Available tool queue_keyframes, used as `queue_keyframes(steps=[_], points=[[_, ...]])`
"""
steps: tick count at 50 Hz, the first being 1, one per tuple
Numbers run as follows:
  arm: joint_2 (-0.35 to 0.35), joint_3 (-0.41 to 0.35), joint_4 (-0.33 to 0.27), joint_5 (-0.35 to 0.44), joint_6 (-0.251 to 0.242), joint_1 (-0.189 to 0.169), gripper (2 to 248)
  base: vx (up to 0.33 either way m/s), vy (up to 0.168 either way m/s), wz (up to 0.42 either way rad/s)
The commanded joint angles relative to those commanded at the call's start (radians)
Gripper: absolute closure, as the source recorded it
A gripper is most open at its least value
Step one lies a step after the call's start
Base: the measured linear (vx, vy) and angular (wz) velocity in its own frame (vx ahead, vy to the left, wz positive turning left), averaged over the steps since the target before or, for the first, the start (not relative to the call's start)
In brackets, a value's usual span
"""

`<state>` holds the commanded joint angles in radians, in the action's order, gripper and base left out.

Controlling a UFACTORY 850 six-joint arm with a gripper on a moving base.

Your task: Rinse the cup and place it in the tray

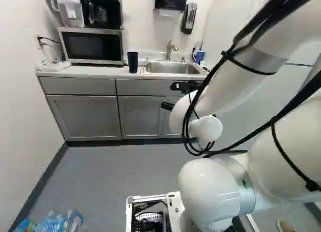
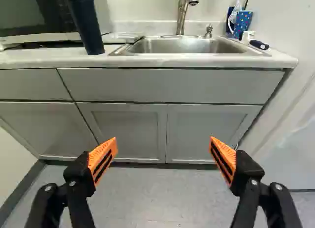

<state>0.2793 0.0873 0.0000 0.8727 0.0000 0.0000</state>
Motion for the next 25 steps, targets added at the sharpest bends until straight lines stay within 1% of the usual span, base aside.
queue_keyframes(steps=[1,25], points=[[-0.013,0.024,0.0,0.0,0.0,0.0,3,0.0,0.0,0.0],[-0.076,0.14,0.0,0.0,0.0,0.0,3,0.0,0.0,0.0]])
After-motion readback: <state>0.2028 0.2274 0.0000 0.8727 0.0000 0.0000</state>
